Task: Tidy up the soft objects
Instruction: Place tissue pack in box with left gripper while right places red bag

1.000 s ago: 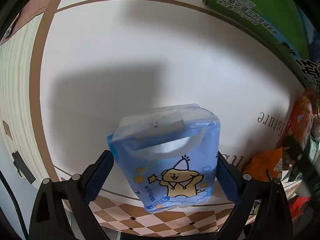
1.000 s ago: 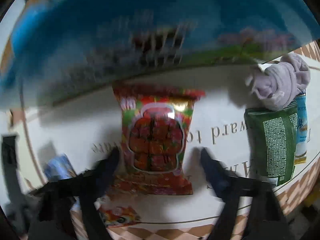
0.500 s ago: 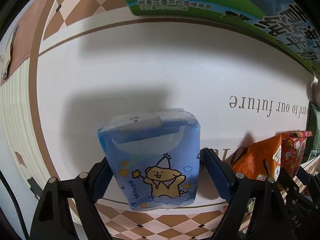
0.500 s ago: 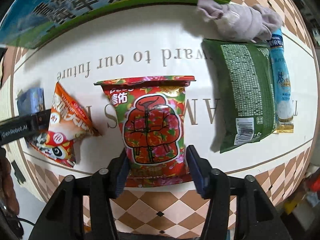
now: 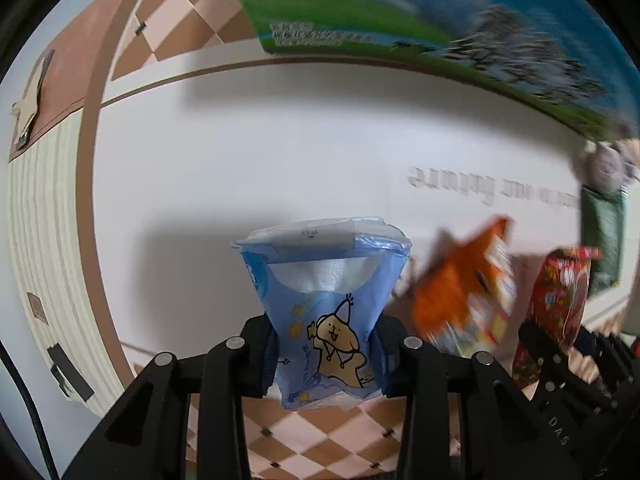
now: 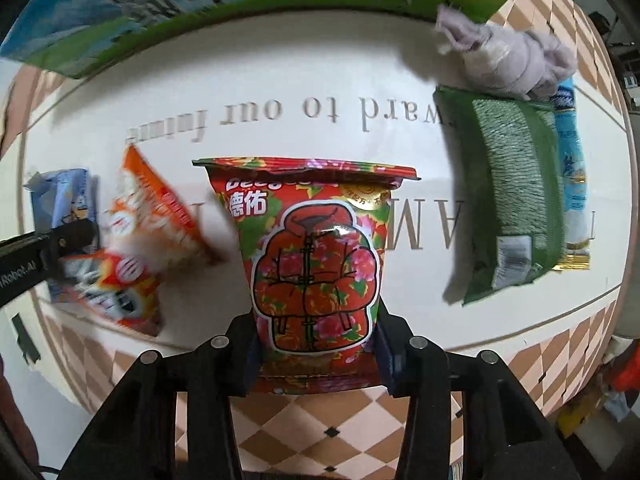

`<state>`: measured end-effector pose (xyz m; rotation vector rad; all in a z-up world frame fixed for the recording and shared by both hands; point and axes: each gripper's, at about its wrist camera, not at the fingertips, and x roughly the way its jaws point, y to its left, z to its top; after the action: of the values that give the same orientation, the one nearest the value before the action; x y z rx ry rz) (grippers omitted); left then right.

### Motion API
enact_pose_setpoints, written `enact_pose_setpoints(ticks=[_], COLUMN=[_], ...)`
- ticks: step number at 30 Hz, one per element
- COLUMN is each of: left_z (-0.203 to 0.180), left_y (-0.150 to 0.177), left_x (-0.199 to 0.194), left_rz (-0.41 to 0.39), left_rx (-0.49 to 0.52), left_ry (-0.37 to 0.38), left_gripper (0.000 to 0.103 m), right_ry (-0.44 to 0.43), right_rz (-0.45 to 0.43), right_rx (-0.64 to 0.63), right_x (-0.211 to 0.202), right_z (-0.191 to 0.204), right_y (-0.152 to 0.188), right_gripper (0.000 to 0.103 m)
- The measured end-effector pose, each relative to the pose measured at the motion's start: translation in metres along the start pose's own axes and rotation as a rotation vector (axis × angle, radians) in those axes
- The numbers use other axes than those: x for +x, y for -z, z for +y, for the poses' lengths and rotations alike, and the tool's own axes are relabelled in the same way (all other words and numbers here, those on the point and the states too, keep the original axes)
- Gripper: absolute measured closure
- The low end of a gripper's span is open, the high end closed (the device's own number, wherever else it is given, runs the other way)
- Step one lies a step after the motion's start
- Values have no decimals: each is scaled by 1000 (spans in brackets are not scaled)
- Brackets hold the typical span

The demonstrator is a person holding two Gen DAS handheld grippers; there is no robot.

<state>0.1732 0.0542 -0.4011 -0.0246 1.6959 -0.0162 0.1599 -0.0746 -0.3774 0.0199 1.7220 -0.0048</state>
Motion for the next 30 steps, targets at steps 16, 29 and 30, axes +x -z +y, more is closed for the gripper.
enact_pose_setpoints(ticks=[16, 29, 30], left_z=[3, 10, 8], left_y=[-116, -296, -303], left_x=[-228, -151, -143], left_rz=[-260, -94, -85], left_rx=[84, 50, 53], left_ry=[180, 114, 104], left_gripper=[69, 69, 68], right_ry=[-197, -93, -90], right_rz=[-319, -178, -155], right_rx=[-19, 9, 10], right_x=[-210, -146, -134], right_z=[-12, -5, -5], right_y=[-54, -196, -203], right_gripper=[55, 55, 55])
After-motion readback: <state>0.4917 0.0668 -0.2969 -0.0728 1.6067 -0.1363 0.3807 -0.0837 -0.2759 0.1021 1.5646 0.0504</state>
